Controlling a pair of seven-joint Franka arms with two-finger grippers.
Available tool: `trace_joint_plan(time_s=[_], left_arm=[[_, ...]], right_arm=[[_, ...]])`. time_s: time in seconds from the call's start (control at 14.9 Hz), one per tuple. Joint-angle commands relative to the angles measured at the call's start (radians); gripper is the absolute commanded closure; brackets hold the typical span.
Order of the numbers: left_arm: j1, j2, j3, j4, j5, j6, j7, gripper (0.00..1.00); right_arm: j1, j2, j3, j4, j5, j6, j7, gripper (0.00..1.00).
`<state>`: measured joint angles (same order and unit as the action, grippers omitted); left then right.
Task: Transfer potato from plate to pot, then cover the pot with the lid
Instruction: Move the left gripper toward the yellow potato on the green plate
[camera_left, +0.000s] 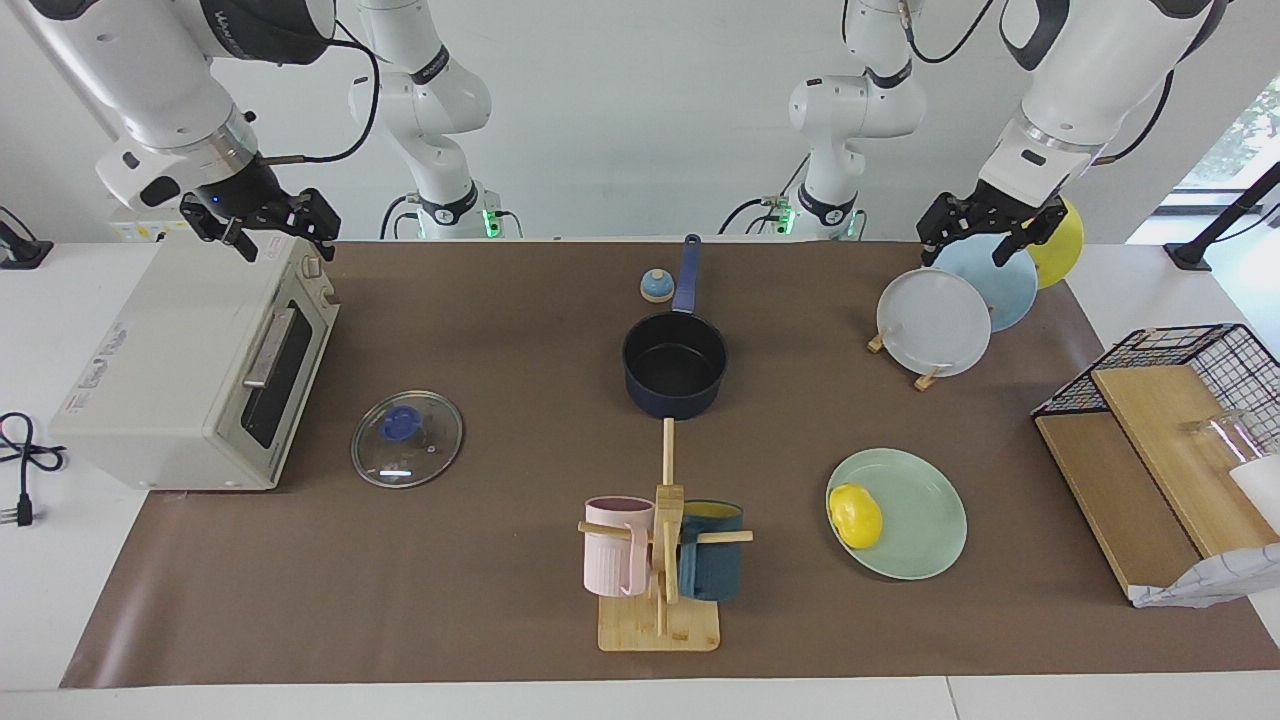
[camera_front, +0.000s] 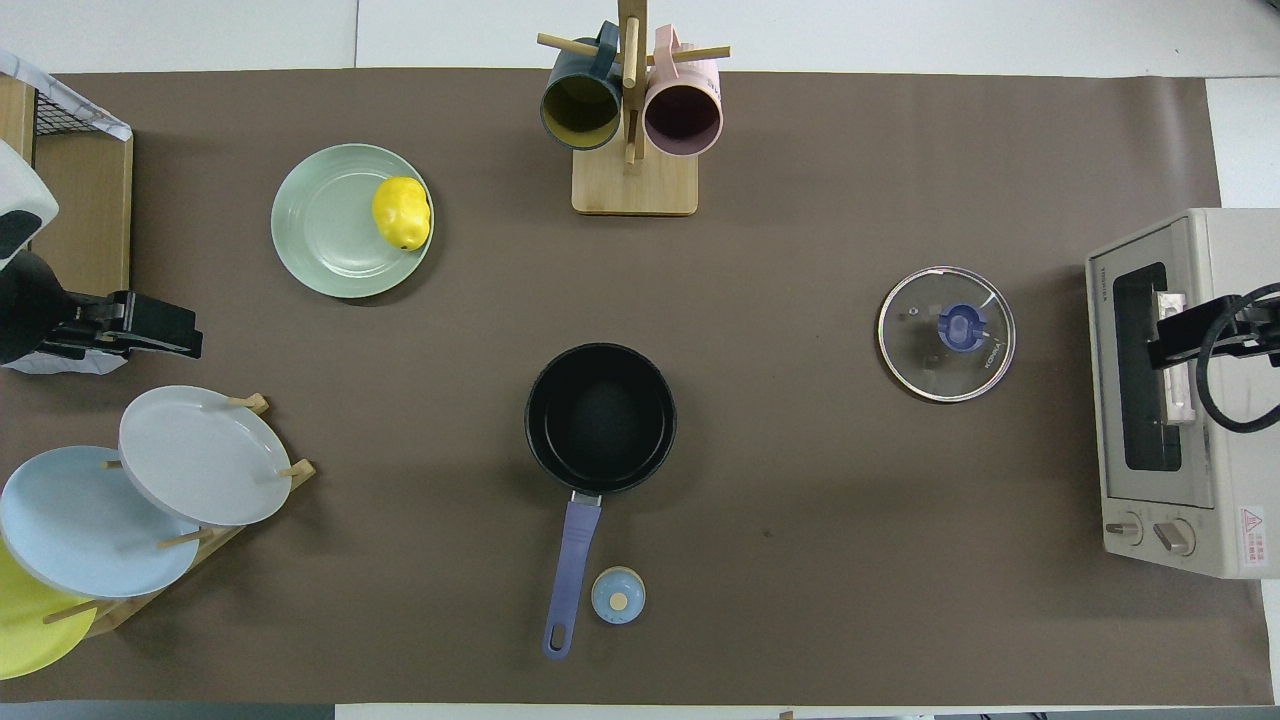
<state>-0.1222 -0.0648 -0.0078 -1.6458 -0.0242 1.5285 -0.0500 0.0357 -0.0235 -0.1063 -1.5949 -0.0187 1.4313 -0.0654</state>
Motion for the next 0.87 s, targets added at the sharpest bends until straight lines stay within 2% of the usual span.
trace_joint_plan(time_s=[0.0, 0.54, 0.67, 0.81], left_arm=[[0.009, 0.005, -0.003, 0.020, -0.013, -0.024, 0.016, 0.00], [-0.001, 0.019, -0.003, 0.021, -0.013, 0.012, 0.015, 0.00], [-0.001, 0.067, -0.007, 0.032, -0.020, 0.013, 0.012, 0.00], [-0.002, 0.161, -0.009, 0.102, -0.040, 0.037, 0.009, 0.00]], right_arm=[[-0.005, -0.015, -0.001, -0.019, 0.025, 0.012, 0.012, 0.00], [-0.005, -0.016, -0.001, -0.020, 0.025, 0.014, 0.009, 0.00], [0.006, -0.019, 0.000, -0.034, 0.025, 0.021, 0.009, 0.00], [0.021, -0.018, 0.007, -0.042, 0.029, 0.102, 0.007, 0.00]])
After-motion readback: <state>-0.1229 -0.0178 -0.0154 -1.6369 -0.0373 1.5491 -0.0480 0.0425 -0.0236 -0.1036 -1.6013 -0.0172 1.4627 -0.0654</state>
